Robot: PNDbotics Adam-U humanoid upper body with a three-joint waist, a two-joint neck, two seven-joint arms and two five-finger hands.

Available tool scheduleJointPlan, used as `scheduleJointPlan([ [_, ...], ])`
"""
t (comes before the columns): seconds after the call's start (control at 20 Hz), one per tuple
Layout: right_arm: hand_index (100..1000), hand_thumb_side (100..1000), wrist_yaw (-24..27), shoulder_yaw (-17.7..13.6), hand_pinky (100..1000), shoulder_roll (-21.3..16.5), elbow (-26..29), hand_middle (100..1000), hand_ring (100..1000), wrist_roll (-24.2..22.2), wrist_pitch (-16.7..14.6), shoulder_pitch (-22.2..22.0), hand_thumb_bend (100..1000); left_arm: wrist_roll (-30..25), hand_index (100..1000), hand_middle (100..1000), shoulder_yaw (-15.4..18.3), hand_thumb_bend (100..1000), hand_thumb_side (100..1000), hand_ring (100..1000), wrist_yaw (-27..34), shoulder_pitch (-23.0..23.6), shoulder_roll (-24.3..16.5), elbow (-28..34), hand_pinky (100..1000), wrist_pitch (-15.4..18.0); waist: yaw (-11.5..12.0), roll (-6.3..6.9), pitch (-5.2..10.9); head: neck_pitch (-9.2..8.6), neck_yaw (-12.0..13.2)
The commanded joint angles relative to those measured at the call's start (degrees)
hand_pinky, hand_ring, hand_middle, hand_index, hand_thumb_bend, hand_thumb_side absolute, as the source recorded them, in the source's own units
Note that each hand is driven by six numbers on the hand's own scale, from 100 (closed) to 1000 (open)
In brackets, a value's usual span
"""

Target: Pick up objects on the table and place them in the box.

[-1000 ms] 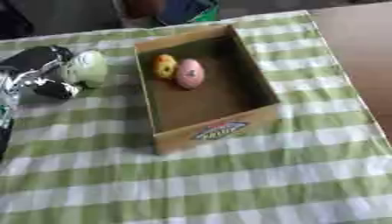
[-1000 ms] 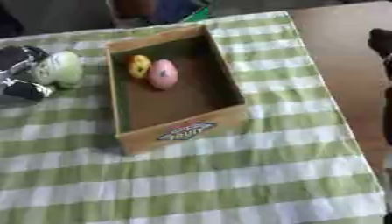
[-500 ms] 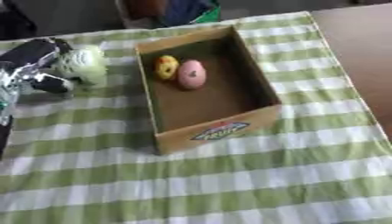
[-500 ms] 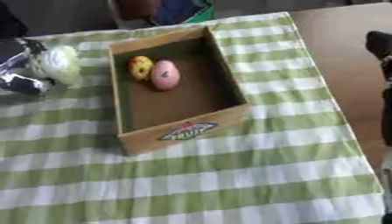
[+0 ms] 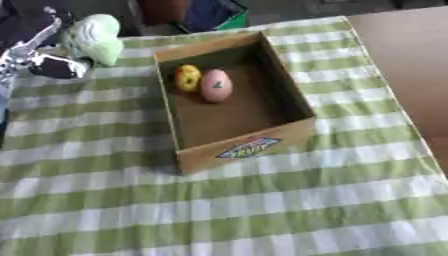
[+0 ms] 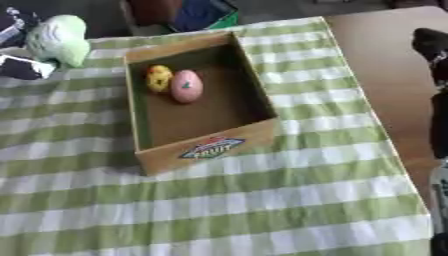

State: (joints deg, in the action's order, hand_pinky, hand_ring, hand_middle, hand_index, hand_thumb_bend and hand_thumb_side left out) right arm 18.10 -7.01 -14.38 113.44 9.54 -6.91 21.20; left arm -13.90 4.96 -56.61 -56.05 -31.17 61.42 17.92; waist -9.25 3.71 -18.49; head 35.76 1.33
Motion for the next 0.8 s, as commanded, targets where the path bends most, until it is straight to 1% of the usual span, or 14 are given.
scheduleJointPlan([
  [0.05, 831, 776, 0.45, -0.05, 825, -0.69, 1.15, 458, 712, 0.36, -0.14, 0.60, 100, 0.70, 482, 656, -0.51, 100, 254, 736, 1.26, -1.57, -0.65, 3.48, 465, -0.63, -0.12, -0.34, 1.65, 0.53, -0.41],
  [0.2, 830, 781, 0.57, -0.18, 822, -0.54, 1.15, 461, 711, 0.73, -0.35, 0.72, 100, 2.12, 477, 652, -1.33, 100, 261, 733, 0.93, -2.29, 1.04, 6.65, 460, -0.96, -0.22, -0.63, 1.99, 0.70, -0.02],
  [0.4, 829, 789, 0.84, -0.28, 819, -0.47, 1.15, 465, 710, 1.39, -0.84, 1.17, 100, 4.53, 475, 643, -3.21, 100, 268, 726, -1.16, -2.99, 5.08, 11.32, 452, -1.41, -0.48, -1.14, 2.44, 0.94, 1.25],
  [0.5, 828, 793, 1.00, -0.25, 818, -0.43, 1.15, 466, 710, 1.66, -1.03, 1.46, 100, 5.23, 475, 641, -4.13, 100, 270, 724, -2.65, -2.85, 7.24, 13.04, 451, -1.58, -0.68, -1.32, 2.58, 1.08, 2.12],
  [0.6, 827, 806, 1.20, -0.14, 814, -0.53, 1.15, 471, 710, 1.86, -1.36, 1.97, 100, 5.69, 478, 640, -5.06, 100, 270, 722, -4.19, -2.41, 9.19, 14.05, 449, -1.42, -1.01, -1.48, 2.73, 1.31, 3.68],
  [0.8, 825, 814, 1.90, 0.18, 810, -0.55, 1.15, 476, 709, 2.31, -2.20, 2.92, 100, 6.14, 480, 638, -6.15, 100, 267, 721, -7.68, -1.53, 13.98, 13.87, 450, -0.81, -1.51, -1.70, 3.01, 1.83, 6.02],
])
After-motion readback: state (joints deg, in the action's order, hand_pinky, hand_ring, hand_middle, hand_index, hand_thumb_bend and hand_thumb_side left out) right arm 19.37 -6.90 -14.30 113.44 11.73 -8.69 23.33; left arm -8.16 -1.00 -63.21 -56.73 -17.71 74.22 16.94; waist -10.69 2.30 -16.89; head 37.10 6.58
